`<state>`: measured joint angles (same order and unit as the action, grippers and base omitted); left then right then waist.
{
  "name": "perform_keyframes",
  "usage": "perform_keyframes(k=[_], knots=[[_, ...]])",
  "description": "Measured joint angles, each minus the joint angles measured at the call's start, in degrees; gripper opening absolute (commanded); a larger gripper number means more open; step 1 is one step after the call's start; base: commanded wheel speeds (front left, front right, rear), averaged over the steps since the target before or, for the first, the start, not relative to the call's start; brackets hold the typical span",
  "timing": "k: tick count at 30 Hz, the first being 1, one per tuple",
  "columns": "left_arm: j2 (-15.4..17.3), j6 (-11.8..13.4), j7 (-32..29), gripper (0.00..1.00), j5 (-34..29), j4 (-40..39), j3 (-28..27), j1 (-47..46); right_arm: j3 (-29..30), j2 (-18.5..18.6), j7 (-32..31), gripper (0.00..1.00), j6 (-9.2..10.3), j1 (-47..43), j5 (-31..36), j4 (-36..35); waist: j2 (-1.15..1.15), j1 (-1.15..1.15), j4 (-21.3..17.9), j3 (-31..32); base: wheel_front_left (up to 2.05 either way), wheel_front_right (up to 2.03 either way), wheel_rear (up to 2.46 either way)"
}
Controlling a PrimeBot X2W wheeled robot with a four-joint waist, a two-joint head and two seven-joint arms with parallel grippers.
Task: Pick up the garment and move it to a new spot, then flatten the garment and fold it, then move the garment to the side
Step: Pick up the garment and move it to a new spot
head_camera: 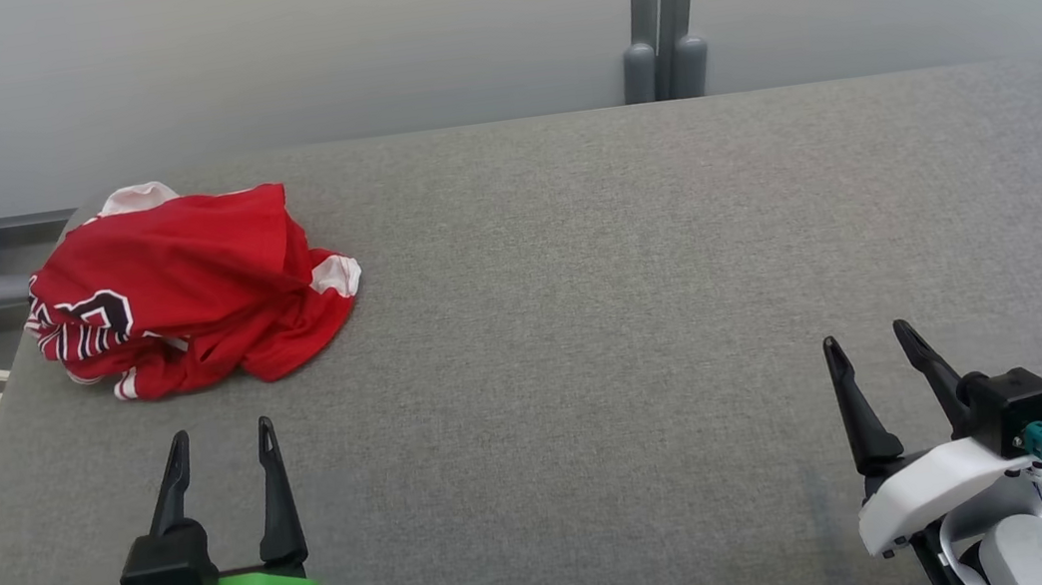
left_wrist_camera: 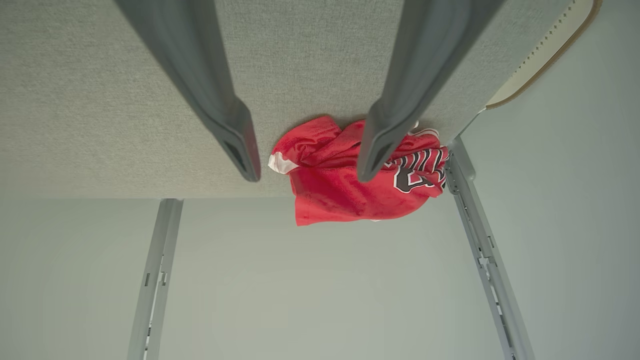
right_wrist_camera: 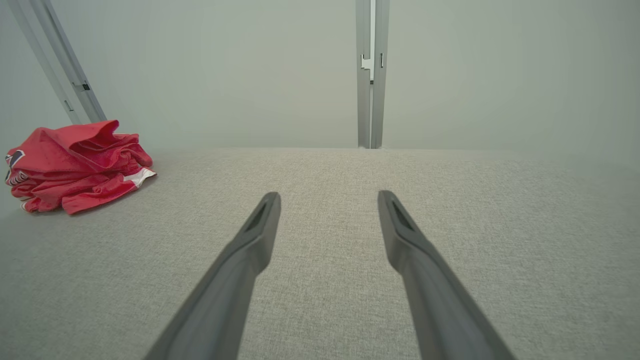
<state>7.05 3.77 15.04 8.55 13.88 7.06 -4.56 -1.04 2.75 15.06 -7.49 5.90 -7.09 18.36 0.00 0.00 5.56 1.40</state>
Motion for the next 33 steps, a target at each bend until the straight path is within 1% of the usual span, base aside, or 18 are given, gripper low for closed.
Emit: perform_keyframes(k=[16,26,33], knots=[[-0.03,-0.26,-0.14,1.0,0.7,3.8,-0.02,-0.17,-1.77,-0.01,0.01,1.0,0.0,-0.43,0.05,0.07,0.0,0.0,8.42,0.41,0.0,0.0,0.0],[0.64,-0.07,-2.52,1.0,1.22,4.7,0.42,-0.82,-2.54,-0.01,0.01,1.0,0.0,-0.51,-0.48,0.16,0.0,0.0,14.24,0.98,0.0,0.0,0.0],[1.21,0.13,-4.68,1.0,1.47,4.66,0.71,-0.79,-3.03,-0.01,0.0,1.0,0.0,-0.6,-0.83,0.09,0.0,0.0,17.53,1.36,0.0,0.0,0.0]])
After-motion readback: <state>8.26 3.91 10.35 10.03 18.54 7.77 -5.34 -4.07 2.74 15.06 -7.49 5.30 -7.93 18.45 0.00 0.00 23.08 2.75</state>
